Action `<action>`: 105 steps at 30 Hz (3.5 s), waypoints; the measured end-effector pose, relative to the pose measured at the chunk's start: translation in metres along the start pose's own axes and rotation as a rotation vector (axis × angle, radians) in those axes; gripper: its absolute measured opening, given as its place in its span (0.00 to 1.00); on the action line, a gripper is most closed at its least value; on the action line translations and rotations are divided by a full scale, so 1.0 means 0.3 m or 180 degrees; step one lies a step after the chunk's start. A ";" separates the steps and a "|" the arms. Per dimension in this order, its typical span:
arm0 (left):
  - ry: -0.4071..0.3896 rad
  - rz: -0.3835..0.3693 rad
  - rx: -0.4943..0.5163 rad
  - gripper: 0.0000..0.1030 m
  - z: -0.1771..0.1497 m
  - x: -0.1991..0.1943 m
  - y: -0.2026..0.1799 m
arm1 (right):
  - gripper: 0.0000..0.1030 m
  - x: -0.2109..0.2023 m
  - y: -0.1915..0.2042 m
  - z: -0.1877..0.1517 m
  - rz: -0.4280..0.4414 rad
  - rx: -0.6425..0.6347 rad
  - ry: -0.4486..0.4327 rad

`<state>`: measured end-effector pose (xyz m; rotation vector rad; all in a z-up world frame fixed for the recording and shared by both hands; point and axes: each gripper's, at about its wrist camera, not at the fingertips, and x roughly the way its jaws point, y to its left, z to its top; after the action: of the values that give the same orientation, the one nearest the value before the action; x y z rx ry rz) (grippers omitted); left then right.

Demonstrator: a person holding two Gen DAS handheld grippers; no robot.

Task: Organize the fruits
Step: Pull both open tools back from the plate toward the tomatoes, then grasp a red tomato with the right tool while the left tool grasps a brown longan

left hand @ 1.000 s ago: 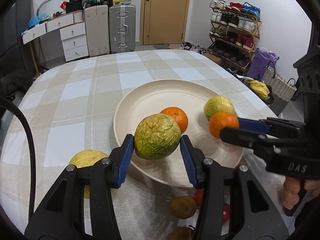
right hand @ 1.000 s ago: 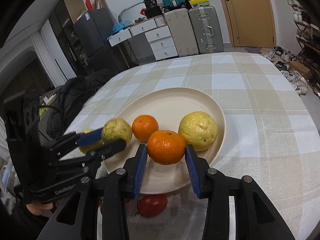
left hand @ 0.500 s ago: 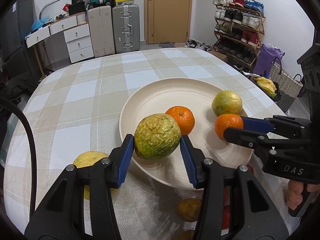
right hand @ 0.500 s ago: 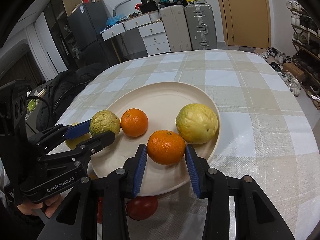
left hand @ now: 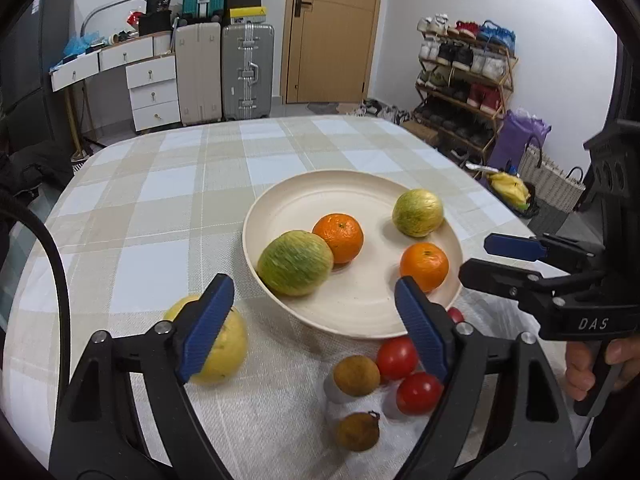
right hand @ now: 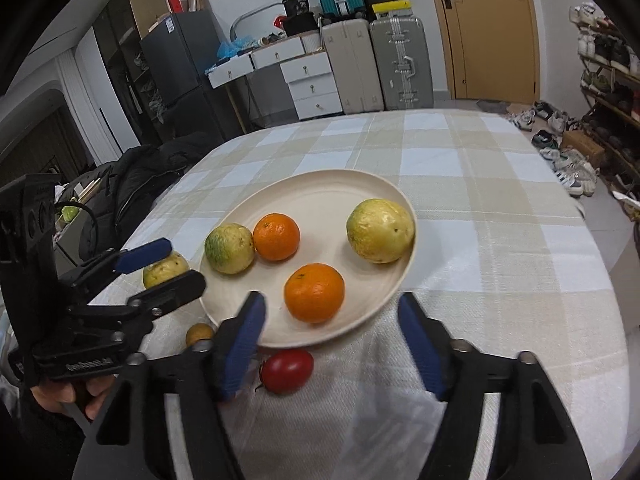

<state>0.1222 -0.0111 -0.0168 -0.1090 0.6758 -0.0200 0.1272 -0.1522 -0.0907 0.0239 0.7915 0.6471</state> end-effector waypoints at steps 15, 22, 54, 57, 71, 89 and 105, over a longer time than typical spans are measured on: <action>-0.0136 0.0124 0.0017 0.99 -0.123 -0.210 -0.018 | 1.00 -0.063 0.049 -0.051 -0.0145 -0.0208 -0.0071; -0.0078 0.0104 0.0047 0.99 -0.147 -0.212 -0.033 | 1.00 -0.035 0.032 -0.061 -0.0125 -0.0131 0.0045; 0.0511 0.0185 0.0229 0.99 -0.190 -0.091 -0.038 | 0.92 0.083 0.067 -0.125 -0.0270 -0.0385 0.0570; 0.0604 0.0166 0.0220 0.99 -0.196 -0.074 -0.035 | 0.82 0.091 0.097 -0.126 -0.0314 -0.0527 0.0579; 0.0726 0.0115 0.0299 0.99 -0.210 -0.054 -0.049 | 0.53 0.089 0.131 -0.123 -0.0165 -0.0664 0.0545; 0.0763 0.0071 0.0350 0.99 -0.218 -0.051 -0.059 | 0.40 0.060 0.105 -0.120 0.0040 -0.0579 0.0519; 0.0772 -0.0152 0.0441 0.37 -0.227 -0.058 -0.070 | 0.36 0.063 0.082 -0.124 -0.0078 -0.0549 0.0530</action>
<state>0.0664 -0.0373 -0.0566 0.0111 0.9117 -0.1274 0.0991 -0.1301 -0.1234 -0.1989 0.8922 0.6985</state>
